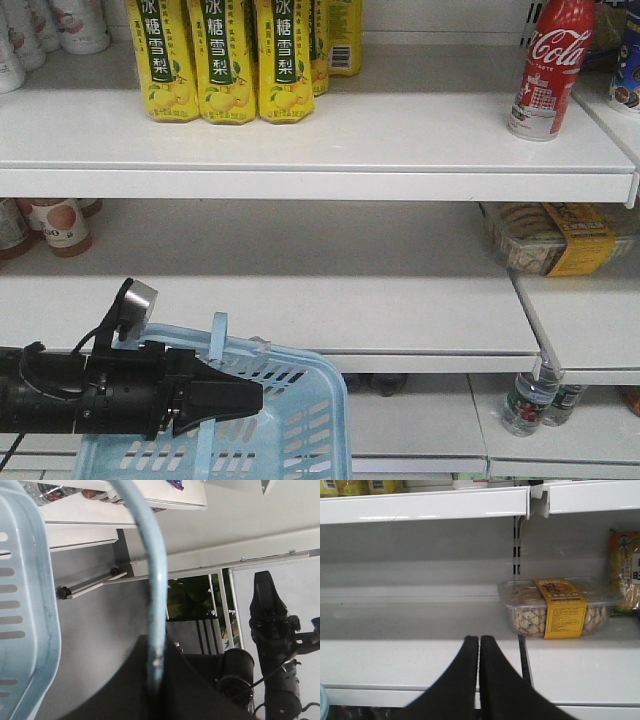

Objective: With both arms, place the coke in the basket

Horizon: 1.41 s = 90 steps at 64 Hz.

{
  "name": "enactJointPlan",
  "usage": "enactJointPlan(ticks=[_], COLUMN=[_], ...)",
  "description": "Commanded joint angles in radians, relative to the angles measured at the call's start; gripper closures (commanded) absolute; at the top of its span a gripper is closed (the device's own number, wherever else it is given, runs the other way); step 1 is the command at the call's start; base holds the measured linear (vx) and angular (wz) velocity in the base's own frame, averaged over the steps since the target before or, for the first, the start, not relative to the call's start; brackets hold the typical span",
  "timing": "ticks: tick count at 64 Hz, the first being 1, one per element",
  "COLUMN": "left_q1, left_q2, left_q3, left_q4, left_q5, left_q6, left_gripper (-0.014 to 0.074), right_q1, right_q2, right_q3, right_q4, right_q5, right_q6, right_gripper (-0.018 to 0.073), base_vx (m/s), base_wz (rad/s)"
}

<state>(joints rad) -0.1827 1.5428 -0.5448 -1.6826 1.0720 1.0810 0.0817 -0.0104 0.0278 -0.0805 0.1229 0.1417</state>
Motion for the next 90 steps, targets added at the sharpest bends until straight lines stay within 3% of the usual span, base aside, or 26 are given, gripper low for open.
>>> enactJointPlan(ticks=[1,90], left_q1=[-0.007,-0.007], left_q2=[-0.034,-0.034], left_q3=[-0.019,-0.019], left_q4=[-0.098,-0.098], left_q5=[0.078,0.078], left_q6=[0.006,0.006], left_gripper=[0.0603,0.0603], right_q1=[0.000,0.000], right_q2=[-0.018,-0.018], right_q3=[0.011,0.011], right_q4=[-0.010,-0.010], right_q5=[-0.077,-0.077], right_q6=[-0.005,-0.005], right_gripper=[0.0568,0.0568], base_vx=[0.03,0.03], base_wz=[-0.02,-0.01])
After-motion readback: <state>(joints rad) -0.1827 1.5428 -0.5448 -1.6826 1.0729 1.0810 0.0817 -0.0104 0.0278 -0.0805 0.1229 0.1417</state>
